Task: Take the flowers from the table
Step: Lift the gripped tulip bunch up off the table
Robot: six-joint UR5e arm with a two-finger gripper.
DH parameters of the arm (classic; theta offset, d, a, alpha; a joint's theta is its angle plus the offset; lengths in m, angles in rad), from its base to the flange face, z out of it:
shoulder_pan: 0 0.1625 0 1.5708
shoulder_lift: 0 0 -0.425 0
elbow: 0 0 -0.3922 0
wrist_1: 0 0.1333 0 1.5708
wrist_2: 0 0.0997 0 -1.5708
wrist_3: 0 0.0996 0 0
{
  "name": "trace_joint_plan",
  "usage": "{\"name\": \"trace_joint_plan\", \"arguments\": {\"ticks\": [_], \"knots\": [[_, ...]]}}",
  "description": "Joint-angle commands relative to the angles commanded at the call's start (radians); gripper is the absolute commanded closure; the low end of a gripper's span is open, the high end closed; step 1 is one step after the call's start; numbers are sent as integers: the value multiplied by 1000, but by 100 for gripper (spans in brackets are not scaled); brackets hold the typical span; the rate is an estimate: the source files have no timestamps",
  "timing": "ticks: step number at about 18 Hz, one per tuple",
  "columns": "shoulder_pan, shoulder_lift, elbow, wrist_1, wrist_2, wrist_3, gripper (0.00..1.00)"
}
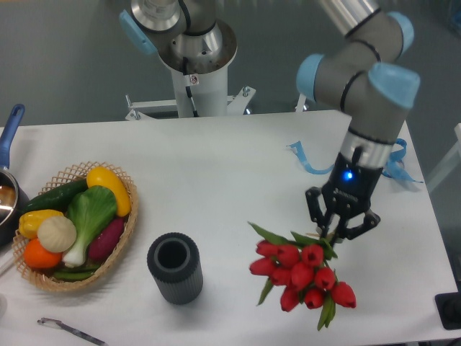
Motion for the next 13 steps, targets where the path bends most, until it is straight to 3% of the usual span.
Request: {"name": "trace_joint_plan", "arguments": {"ticks": [6, 13], "knots": [[9, 22, -12, -2, -148, -2, 76], [11, 20, -8, 3, -154, -2, 76]]}}
